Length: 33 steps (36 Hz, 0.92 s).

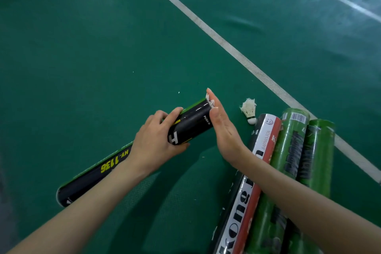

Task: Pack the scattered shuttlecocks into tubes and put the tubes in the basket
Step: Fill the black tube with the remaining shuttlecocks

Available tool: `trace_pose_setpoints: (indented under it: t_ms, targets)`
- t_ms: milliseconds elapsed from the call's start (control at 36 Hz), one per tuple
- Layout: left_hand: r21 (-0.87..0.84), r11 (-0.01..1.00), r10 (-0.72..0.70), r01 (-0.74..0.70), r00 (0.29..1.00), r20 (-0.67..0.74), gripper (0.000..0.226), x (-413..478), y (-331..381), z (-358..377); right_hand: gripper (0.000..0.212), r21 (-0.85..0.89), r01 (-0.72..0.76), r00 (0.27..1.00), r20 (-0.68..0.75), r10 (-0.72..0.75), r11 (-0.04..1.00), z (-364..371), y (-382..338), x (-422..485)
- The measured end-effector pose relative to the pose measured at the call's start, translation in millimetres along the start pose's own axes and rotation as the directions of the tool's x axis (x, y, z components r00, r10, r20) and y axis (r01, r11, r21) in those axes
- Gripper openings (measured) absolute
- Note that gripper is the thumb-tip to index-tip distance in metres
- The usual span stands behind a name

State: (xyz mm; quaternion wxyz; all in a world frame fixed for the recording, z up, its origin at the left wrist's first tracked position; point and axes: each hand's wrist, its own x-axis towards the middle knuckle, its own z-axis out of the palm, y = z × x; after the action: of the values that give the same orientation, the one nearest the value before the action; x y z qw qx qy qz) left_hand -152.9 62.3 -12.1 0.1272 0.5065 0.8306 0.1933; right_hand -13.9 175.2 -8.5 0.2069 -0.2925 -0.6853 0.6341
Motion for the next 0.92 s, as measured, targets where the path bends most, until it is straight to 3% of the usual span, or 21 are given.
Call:
trace_pose_setpoints:
  t_ms: [250,306,389,444,500,611,667,750,833,917]
  targets:
    - [0.030,0.999,-0.034,0.030,0.993,0.117,0.086,7.2,6.8,9.4,0.051,-0.051,-0.107,0.994,0.032,0.109,0.993,-21.1,3.8,5.5]
    - [0.061,0.998,-0.045,0.036,0.985,0.164,0.087,10.9,10.3,14.2,0.052,-0.096,-0.120,0.992,-0.061,0.115,0.988,-35.0,12.6,13.1]
    - [0.106,0.993,-0.067,0.046,0.975,0.210,0.086,14.8,13.0,23.0,0.036,-0.219,-0.189,0.948,-0.294,0.120,0.957,-62.2,30.7,28.2]
    - [0.130,0.990,-0.076,0.047,0.971,0.229,0.085,15.5,13.1,28.3,0.039,-0.449,-0.255,0.937,-0.333,0.104,0.856,-83.6,42.3,39.5]
    - [0.142,0.989,-0.079,0.045,0.967,0.241,0.084,15.3,13.5,32.5,0.050,-0.633,-0.285,0.952,-0.277,0.133,0.720,-100.4,51.8,50.9]
    - [0.157,0.987,-0.080,0.039,0.962,0.263,0.085,14.6,15.2,37.7,0.064,-0.804,-0.311,0.948,-0.228,0.220,0.506,-108.7,64.3,69.3]
    - [0.159,0.986,-0.083,0.042,0.961,0.263,0.086,14.6,14.1,37.9,0.060,-0.860,-0.300,0.945,-0.208,0.252,0.413,-105.7,70.7,73.3]
    - [0.163,0.985,-0.097,0.055,0.959,0.265,0.087,13.9,10.5,36.2,0.038,-0.926,-0.203,0.965,-0.133,0.227,0.319,-97.7,76.5,69.8]
    - [0.161,0.984,-0.119,0.078,0.956,0.267,0.087,11.8,4.9,33.9,0.030,-0.916,-0.124,0.987,-0.075,0.142,0.382,-89.3,74.9,65.2]
    - [0.153,0.983,-0.145,0.106,0.952,0.270,0.087,9.5,-1.1,31.9,0.027,-0.716,-0.175,0.981,-0.183,0.061,0.676,-79.9,55.5,63.1]
